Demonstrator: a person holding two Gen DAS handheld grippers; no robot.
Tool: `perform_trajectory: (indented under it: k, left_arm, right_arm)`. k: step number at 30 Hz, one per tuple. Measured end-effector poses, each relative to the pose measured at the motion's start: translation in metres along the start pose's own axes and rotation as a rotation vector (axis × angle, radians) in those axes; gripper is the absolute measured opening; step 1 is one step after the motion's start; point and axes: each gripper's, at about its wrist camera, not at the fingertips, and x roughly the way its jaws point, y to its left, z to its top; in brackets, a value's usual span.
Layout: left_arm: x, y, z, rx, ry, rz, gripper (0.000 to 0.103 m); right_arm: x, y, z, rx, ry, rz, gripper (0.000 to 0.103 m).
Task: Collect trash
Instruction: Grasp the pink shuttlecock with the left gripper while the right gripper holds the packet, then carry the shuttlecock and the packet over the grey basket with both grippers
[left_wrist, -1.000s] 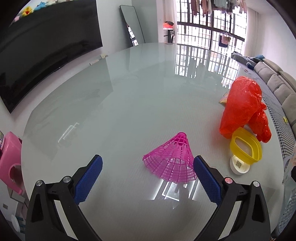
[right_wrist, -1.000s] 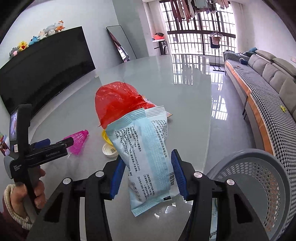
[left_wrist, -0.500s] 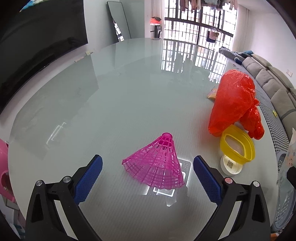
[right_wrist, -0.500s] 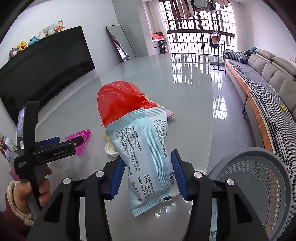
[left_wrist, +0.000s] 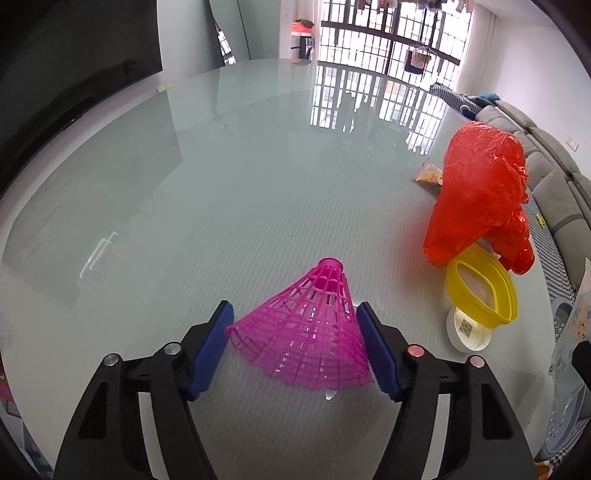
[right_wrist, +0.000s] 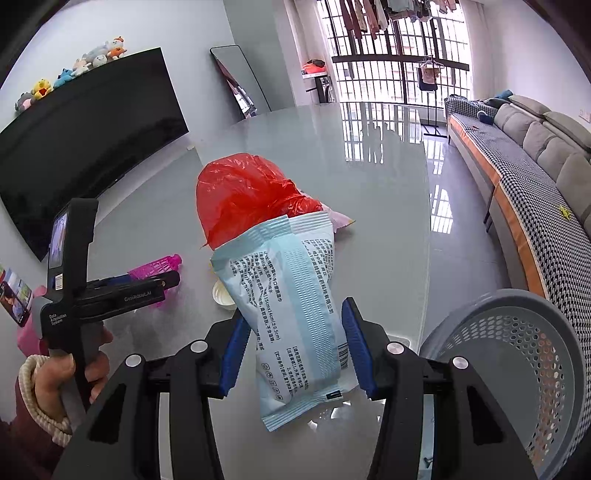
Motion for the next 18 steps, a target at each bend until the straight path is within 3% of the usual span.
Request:
perform_trajectory:
  k: [8, 18]
  left_arm:
    - [-0.010, -0.004, -0.005, 0.018, -0.029, -0.037, 0.048]
    - [-0.040, -0.002, -0.017, 0.029, -0.075, -0.024, 0.047]
  right_arm:
    - [-0.001, 0.005, -0.002, 0.000, 0.001, -0.008, 0.048]
    - [-0.010, 0.009, -0.011, 0.007, -0.023, -0.005, 0.048]
